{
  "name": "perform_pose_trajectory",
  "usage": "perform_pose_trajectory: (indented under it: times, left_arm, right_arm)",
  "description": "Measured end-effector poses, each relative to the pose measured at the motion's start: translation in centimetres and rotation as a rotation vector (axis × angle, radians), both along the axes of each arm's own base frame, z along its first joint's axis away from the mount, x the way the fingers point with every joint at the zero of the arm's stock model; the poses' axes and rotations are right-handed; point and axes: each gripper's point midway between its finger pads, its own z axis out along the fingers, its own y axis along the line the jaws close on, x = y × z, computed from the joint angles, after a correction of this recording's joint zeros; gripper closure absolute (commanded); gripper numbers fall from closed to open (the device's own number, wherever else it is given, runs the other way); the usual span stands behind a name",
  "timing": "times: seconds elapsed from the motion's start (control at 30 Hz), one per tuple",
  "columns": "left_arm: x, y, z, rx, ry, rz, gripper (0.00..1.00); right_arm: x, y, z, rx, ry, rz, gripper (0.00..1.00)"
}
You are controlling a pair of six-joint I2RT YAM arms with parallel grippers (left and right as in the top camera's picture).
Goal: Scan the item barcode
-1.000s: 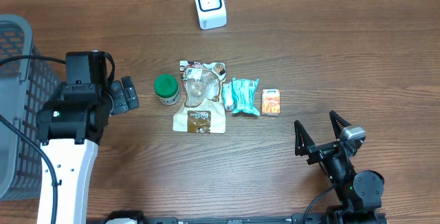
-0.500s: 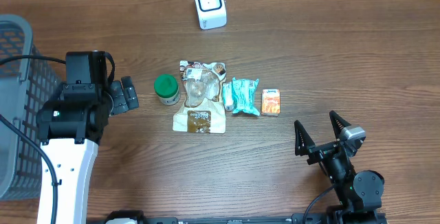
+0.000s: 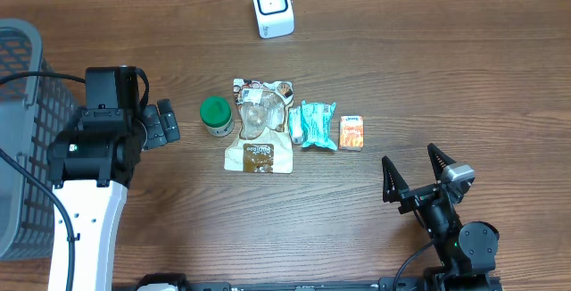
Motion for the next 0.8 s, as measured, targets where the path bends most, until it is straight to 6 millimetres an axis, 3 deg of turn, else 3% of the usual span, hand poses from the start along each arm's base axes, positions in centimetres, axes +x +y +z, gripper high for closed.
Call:
perform_pose_trajectory:
  times: [0.4, 0.63, 0.8]
  left_arm:
    - [0.0, 0.0, 0.0, 0.0, 0.0, 0.0, 0.0]
    - [0.0, 0.0, 0.0, 0.0, 0.0, 0.0, 0.0]
    - [0.0, 0.0, 0.0, 0.0, 0.0, 0.0, 0.0]
  right_arm:
    - [-0.1, 0.2, 0.0, 0.014, 0.006, 0.014, 0.0]
    - [-0.6, 0.8, -2.0, 0.028, 0.163, 0.048, 0.0]
    - [-0.9, 0.9, 0.5, 0.031, 0.233, 0.053, 0.0]
